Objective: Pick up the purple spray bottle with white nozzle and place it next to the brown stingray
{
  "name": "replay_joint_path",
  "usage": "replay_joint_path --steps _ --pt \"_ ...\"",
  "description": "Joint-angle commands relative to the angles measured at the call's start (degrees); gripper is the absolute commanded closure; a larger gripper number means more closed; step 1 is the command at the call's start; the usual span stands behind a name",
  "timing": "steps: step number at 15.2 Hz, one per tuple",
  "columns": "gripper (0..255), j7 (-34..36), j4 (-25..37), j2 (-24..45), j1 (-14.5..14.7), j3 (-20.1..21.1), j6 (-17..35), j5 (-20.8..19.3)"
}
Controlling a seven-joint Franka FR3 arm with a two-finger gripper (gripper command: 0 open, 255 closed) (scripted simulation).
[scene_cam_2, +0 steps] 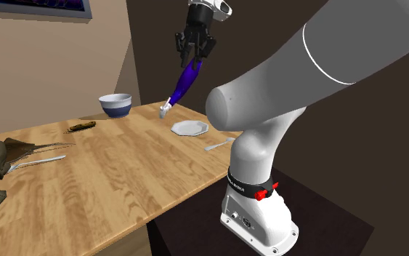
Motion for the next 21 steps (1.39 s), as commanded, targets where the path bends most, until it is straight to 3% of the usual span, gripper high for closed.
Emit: replay_joint_path --steps 1,10,21 --pt "255 0.51 1.79 0.36 0.08 -0.06 -1.36 0.02" --pt "255 2.33 9.65 2.47 0.4 -0.53 -6.8 0.01" --pt "255 13.18 18.57 16.85 3.47 12.26 3.44 8.29"
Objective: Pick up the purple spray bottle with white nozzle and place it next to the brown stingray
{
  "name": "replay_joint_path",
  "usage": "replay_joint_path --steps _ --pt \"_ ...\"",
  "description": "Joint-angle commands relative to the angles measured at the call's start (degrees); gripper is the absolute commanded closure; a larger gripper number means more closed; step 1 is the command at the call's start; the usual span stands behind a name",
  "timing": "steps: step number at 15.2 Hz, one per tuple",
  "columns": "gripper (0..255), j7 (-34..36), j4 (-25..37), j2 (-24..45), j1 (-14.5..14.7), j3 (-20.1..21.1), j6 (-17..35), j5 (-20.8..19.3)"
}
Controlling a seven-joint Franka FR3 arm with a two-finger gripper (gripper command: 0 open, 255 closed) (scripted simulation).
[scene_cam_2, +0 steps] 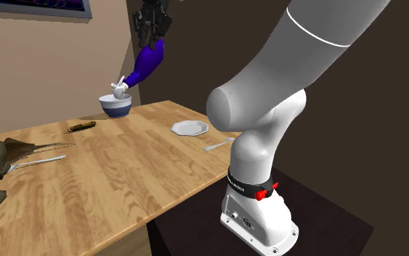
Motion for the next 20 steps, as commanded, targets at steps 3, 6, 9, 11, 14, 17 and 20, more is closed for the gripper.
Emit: replay_joint_path --steps 3,6,9,11,14,17,20 --pt "255 4.27 4.78 6.4 0.8 4.64 3.72 1.55" --pt "255 7.5 9.19 11.68 1.21 7.85 6.09 1.7" --pt "255 10.98 14.22 17.39 1.64 10.99 8.23 1.0" --pt "255 13.5 17.94 21.47 2.03 13.02 9.5 0.0" --pt "255 17.57 24.15 28.05 2.89 15.91 11.05 -2.37" --pt "255 22.01 31.27 35.27 4.39 18.45 12.0 -5.84" --pt "255 26.66 39.64 43.19 6.9 20.38 12.01 -10.31"
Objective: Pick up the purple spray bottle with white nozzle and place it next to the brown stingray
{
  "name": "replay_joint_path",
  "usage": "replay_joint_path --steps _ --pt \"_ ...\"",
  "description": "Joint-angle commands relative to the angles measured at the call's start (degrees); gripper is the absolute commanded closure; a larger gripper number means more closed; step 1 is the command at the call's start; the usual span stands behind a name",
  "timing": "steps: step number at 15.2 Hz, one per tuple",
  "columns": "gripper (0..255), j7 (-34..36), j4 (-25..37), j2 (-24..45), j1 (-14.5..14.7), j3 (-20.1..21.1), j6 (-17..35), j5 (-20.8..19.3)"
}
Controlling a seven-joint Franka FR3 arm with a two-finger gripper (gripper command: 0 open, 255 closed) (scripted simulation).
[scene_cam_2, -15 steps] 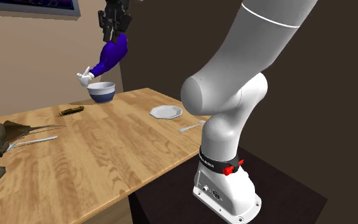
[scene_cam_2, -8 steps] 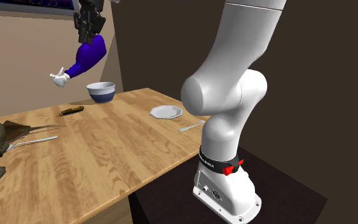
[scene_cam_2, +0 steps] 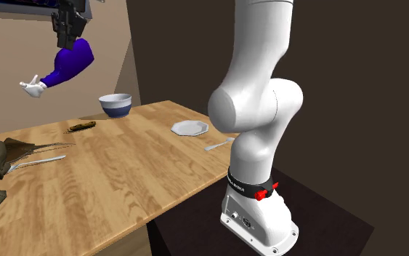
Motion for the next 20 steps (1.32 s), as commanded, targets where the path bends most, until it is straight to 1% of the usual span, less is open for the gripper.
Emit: replay_joint_path --steps 1,3,5,6,12,20 --pt "255 3.3 6.23 5.58 2.02 1.09 -0.36 -3.27" --pt "255 6.29 13.31 11.46 4.81 1.6 -1.47 -6.73" --pt "255 9.07 21.82 17.87 8.36 1.64 -3.51 -10.33" --pt "255 10.74 28.68 22.58 11.17 1.46 -5.57 -12.8" --pt "255 9.03 20.45 20.24 9.6 1.26 0.16 -11.37" --pt "255 7.16 12.12 18.78 8.28 1.24 6.8 -10.35"
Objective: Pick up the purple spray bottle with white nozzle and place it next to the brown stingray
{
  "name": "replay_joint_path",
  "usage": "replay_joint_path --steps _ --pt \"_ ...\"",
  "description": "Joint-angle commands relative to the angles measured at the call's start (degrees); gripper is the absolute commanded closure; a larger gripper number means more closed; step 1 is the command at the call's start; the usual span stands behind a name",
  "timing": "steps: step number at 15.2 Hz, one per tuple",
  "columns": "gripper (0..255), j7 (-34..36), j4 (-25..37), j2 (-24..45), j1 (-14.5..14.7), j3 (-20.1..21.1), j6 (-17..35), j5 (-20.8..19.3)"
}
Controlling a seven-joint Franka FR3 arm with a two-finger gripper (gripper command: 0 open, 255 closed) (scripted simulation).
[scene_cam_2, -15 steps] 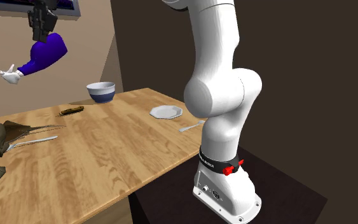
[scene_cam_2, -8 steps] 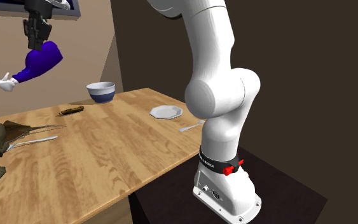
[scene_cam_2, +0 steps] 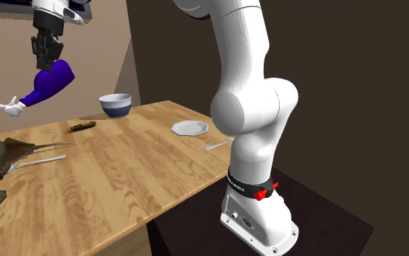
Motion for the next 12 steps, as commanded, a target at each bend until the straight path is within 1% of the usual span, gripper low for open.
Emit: replay_joint_path --steps 1,12 --pt "255 -0.47 -2.24 -0.46 -0.33 0.01 1.78 0.3" --pt "255 -2.52 -10.52 -0.32 -1.03 -0.19 9.84 0.8"
